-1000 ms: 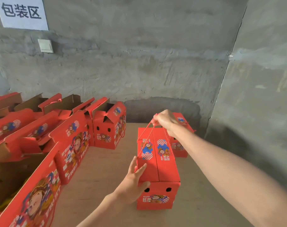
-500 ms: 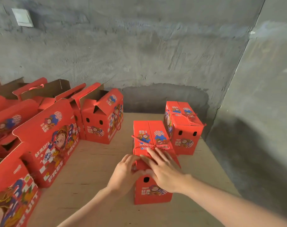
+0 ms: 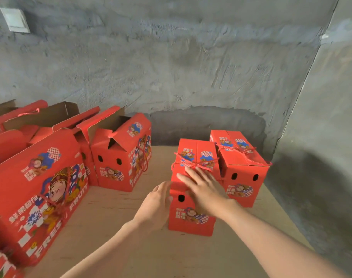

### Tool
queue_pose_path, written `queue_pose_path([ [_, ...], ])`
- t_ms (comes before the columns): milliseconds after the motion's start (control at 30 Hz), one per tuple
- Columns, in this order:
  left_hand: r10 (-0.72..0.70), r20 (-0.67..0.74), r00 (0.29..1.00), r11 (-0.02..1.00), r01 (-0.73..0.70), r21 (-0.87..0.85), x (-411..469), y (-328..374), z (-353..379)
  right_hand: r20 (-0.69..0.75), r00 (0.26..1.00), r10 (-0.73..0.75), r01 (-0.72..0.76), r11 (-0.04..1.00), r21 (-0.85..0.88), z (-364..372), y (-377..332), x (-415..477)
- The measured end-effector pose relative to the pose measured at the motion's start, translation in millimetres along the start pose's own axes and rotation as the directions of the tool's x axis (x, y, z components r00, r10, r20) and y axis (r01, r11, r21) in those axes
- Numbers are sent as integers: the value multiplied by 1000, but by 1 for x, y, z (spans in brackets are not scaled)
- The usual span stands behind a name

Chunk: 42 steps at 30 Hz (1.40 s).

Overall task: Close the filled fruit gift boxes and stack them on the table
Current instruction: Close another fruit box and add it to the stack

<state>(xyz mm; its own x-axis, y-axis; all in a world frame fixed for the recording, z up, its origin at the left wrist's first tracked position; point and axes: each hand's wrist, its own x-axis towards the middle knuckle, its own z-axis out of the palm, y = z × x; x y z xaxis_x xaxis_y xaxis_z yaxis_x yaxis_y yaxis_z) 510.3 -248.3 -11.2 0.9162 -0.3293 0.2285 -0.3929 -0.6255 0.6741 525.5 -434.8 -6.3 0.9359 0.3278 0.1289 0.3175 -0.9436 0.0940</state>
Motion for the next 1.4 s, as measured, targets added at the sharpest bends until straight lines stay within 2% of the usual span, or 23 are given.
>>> queue_pose_path([
  [100, -45, 66, 997, 986, 33, 164, 10, -26, -6, -46, 999, 21, -20, 1000, 19, 5, 31, 23],
  [233, -139, 28, 990, 959, 128, 252, 12, -54, -28, -71, 995, 63, -65, 998, -19, 8, 60, 32],
  [400, -189, -41, 981, 935, 192, 298, -9, -80, -60, -59, 953, 296, -296, 955, 12, 4, 42, 53],
  [433, -192, -59, 980, 917, 201, 344, -12, -86, -67, -131, 947, 294, -295, 955, 12, 4, 28, 55],
  [467, -192, -92, 977, 892, 213, 400, -16, -95, -76, -224, 947, 229, -231, 973, 18, 7, 8, 60],
  [533, -195, -163, 967, 817, 252, 519, -20, -111, -96, -325, 945, 25, 0, 997, 79, 19, -39, 71],
  [600, -199, -224, 954, 729, 297, 617, -19, -124, -115, -207, 973, -98, 139, 971, 193, 29, -86, 91],
  [667, -182, -280, 943, 665, 328, 671, -14, -134, -136, -66, 993, -95, 111, 944, 309, 34, -123, 123],
  [800, -173, -338, 925, 596, 372, 712, 3, -145, -172, 37, 998, -43, 33, 967, 255, 35, -160, 176],
  [933, -269, -352, 896, 612, 442, 657, 5, -162, -186, 251, 967, 53, -154, 901, 406, 37, -184, 206],
  [1000, -250, -343, 905, 623, 422, 659, 1, -167, -187, 303, 950, 74, -212, 866, 454, 38, -191, 213],
  [1067, -229, -327, 917, 638, 395, 661, -4, -170, -188, 257, 961, 99, -201, 889, 411, 37, -194, 207],
  [1167, -211, -332, 919, 727, 374, 576, -12, -164, -186, 114, 986, 123, -152, 945, 290, 38, -197, 174],
  [1233, -181, -378, 908, 825, 349, 444, -18, -151, -179, 22, 991, 136, -136, 947, 289, 39, -199, 140],
  [1300, -191, -413, 890, 895, 331, 300, -26, -136, -171, 26, 993, 111, -114, 946, 303, 35, -200, 100],
  [1367, -221, -451, 864, 929, 328, 172, -35, -123, -162, 62, 995, 73, -89, 947, 308, 35, -198, 52],
  [1400, -249, -464, 851, 937, 332, 108, -40, -115, -159, -3, 999, 42, -40, 960, 278, 34, -198, 26],
])
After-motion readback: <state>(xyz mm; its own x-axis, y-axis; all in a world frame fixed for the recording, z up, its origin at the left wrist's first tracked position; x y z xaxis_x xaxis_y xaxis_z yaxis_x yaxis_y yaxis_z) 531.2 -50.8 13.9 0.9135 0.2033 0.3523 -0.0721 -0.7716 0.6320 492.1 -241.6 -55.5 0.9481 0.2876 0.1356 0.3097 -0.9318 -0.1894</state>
